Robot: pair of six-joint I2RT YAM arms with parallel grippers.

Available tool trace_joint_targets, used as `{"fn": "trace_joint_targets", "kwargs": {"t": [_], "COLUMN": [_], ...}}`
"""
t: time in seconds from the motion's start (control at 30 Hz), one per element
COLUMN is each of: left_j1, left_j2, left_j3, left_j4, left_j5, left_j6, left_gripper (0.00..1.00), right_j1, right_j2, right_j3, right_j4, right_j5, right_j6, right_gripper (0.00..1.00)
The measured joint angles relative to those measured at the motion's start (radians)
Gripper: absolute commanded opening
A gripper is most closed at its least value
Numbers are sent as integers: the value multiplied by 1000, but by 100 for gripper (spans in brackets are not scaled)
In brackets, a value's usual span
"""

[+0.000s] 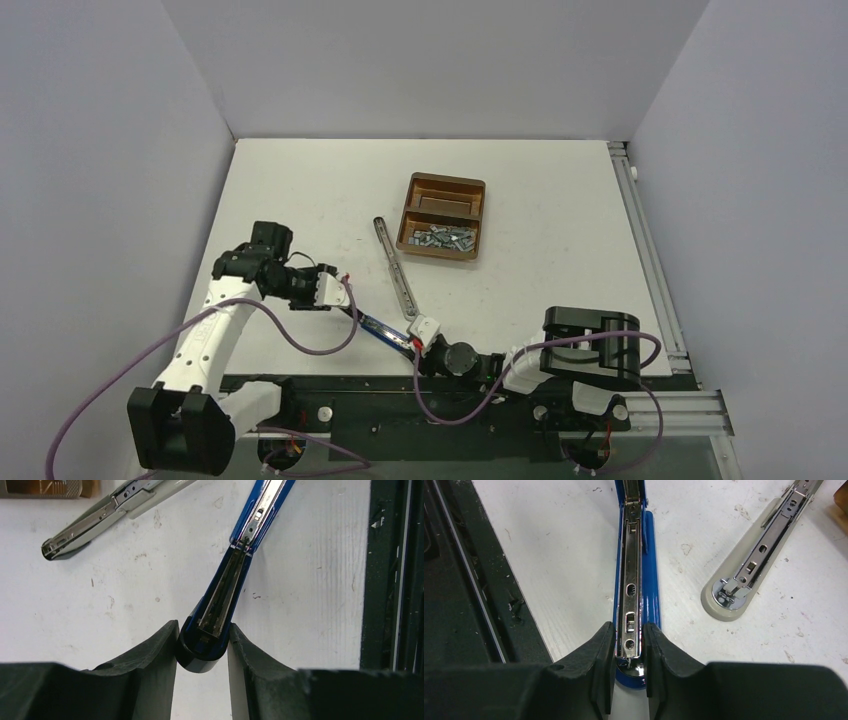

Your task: Load the staples into the stapler

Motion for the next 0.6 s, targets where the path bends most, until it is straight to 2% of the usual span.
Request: {"fn": "trace_joint_targets", "kwargs": {"t": [0.13, 0.23, 0.37, 0.6], "left_j1": [47, 60, 64, 84], "left_j2": [39, 61, 75, 126], "left_j3": [0, 0, -16, -64], "left_j4": [12, 32, 92, 296], "left_j5": [6, 3, -21, -155], "left_j6": [10, 14, 5, -4], "left_gripper": [6, 18, 42, 49], "right_j1": [0, 0, -1, 1], "right_j2": [10, 14, 20, 20], "right_j3": [0, 1, 4, 4], "right_j4": [7, 7, 8, -7], "right_j5": [0, 0, 1, -6], "right_j6": [9, 16, 26, 83], "right_gripper": [9, 9, 9, 9]}}
